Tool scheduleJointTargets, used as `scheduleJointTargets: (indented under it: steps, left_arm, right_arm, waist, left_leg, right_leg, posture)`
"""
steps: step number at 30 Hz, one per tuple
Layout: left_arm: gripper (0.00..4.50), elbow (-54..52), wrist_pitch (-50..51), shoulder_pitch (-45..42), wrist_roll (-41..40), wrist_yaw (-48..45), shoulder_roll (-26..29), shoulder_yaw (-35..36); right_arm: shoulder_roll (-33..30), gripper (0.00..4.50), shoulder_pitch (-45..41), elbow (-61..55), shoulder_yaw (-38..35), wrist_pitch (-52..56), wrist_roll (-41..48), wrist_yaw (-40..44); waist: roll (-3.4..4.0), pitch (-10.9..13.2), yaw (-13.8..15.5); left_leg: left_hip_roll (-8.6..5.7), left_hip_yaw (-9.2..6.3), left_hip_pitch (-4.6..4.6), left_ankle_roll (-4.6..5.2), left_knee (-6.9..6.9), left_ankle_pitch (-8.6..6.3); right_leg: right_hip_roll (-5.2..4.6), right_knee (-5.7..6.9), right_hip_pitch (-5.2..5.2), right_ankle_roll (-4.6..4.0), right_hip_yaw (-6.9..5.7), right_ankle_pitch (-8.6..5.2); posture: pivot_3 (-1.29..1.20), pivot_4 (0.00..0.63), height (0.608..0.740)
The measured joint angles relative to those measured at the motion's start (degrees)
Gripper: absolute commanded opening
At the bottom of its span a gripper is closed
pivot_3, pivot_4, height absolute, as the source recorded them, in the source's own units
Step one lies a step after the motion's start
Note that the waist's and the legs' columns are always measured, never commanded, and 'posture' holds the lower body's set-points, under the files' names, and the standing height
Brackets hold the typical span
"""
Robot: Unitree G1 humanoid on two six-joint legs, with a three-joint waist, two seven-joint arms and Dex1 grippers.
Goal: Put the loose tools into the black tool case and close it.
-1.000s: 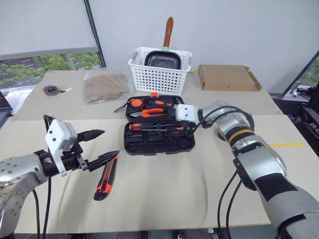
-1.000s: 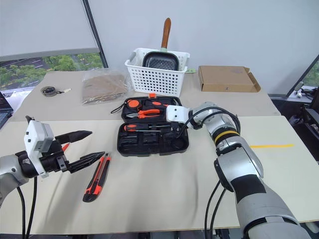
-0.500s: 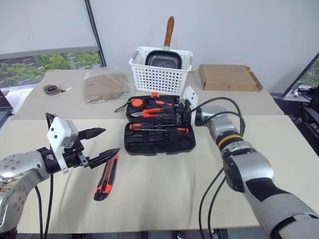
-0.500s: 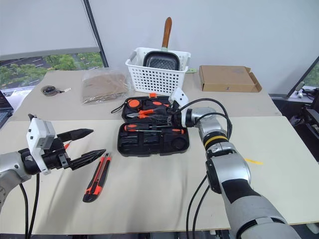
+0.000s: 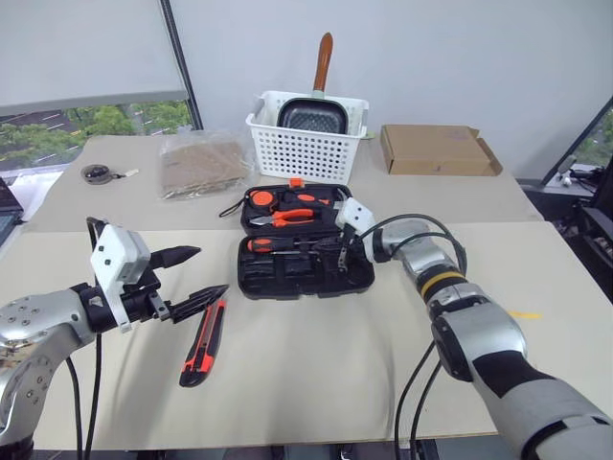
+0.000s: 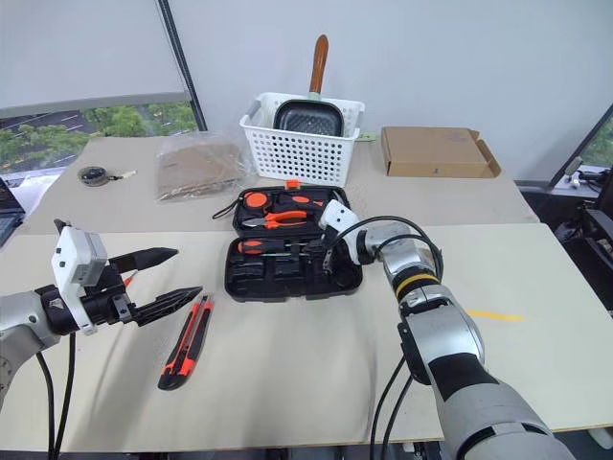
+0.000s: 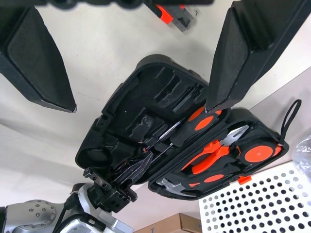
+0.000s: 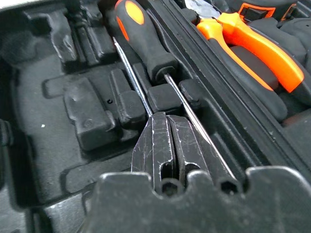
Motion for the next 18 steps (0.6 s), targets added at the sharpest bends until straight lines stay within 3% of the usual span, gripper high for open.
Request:
scheduleJointTargets:
  steps: [6, 9, 13, 18]
  left_arm:
    - [4.50, -0.2, 0.0, 0.4, 0.0, 0.1, 0.0, 0.0]
    - [4.50, -0.3, 0.0, 0.4, 0.0, 0.1, 0.0, -0.2]
    - [4.50, -0.4, 0.0, -1.6, -0.2, 0.0, 0.0, -2.0]
    - [4.50, -0.3, 0.1, -6.6, -0.9, -0.7, -0.1, -6.8]
  right_arm:
    - [-0.5, 0.11, 2.0, -1.5, -3.8, 0.7, 3.9, 2.7]
    - [-4.3, 0.80, 3.2, -6.0, -6.3, 1.0, 6.7, 4.6]
    - [-13.3, 2.24, 6.1, -16.1, -9.5, 4.7, 9.4, 6.4]
    - [-26.3, 3.84, 17.1, -29.1, -11.1, 14.0, 9.7, 8.8]
  waist:
    - [0.02, 0.0, 0.1]
    - [0.20, 0.2, 0.2]
    - [0.20, 0.2, 0.6]
    - [0.21, 0.2, 1.3]
  left_leg:
    - [0.01, -0.05, -0.11, 0.00, -0.01, 0.00]
    - [-0.01, -0.04, -0.25, 0.27, 0.00, 0.19]
    - [-0.02, -0.04, -0.24, 0.45, -0.02, 0.06]
    - [-0.04, 0.01, -0.28, 0.55, -0.04, -0.06]
  right_leg:
    - [0.02, 0.02, -0.09, 0.01, -0.04, 0.01]
    - [0.00, -0.05, -0.14, 0.00, -0.04, 0.01]
    - [-0.01, -0.20, -0.09, 0.04, -0.08, -0.02]
    - [-0.04, -0.30, -0.10, 0.11, -0.05, -0.09]
  posture:
    - [0.00, 0.150, 0.700]
    - [0.00, 0.150, 0.700]
    - [0.00, 0.150, 0.700]
    - [0.00, 0.150, 0.700]
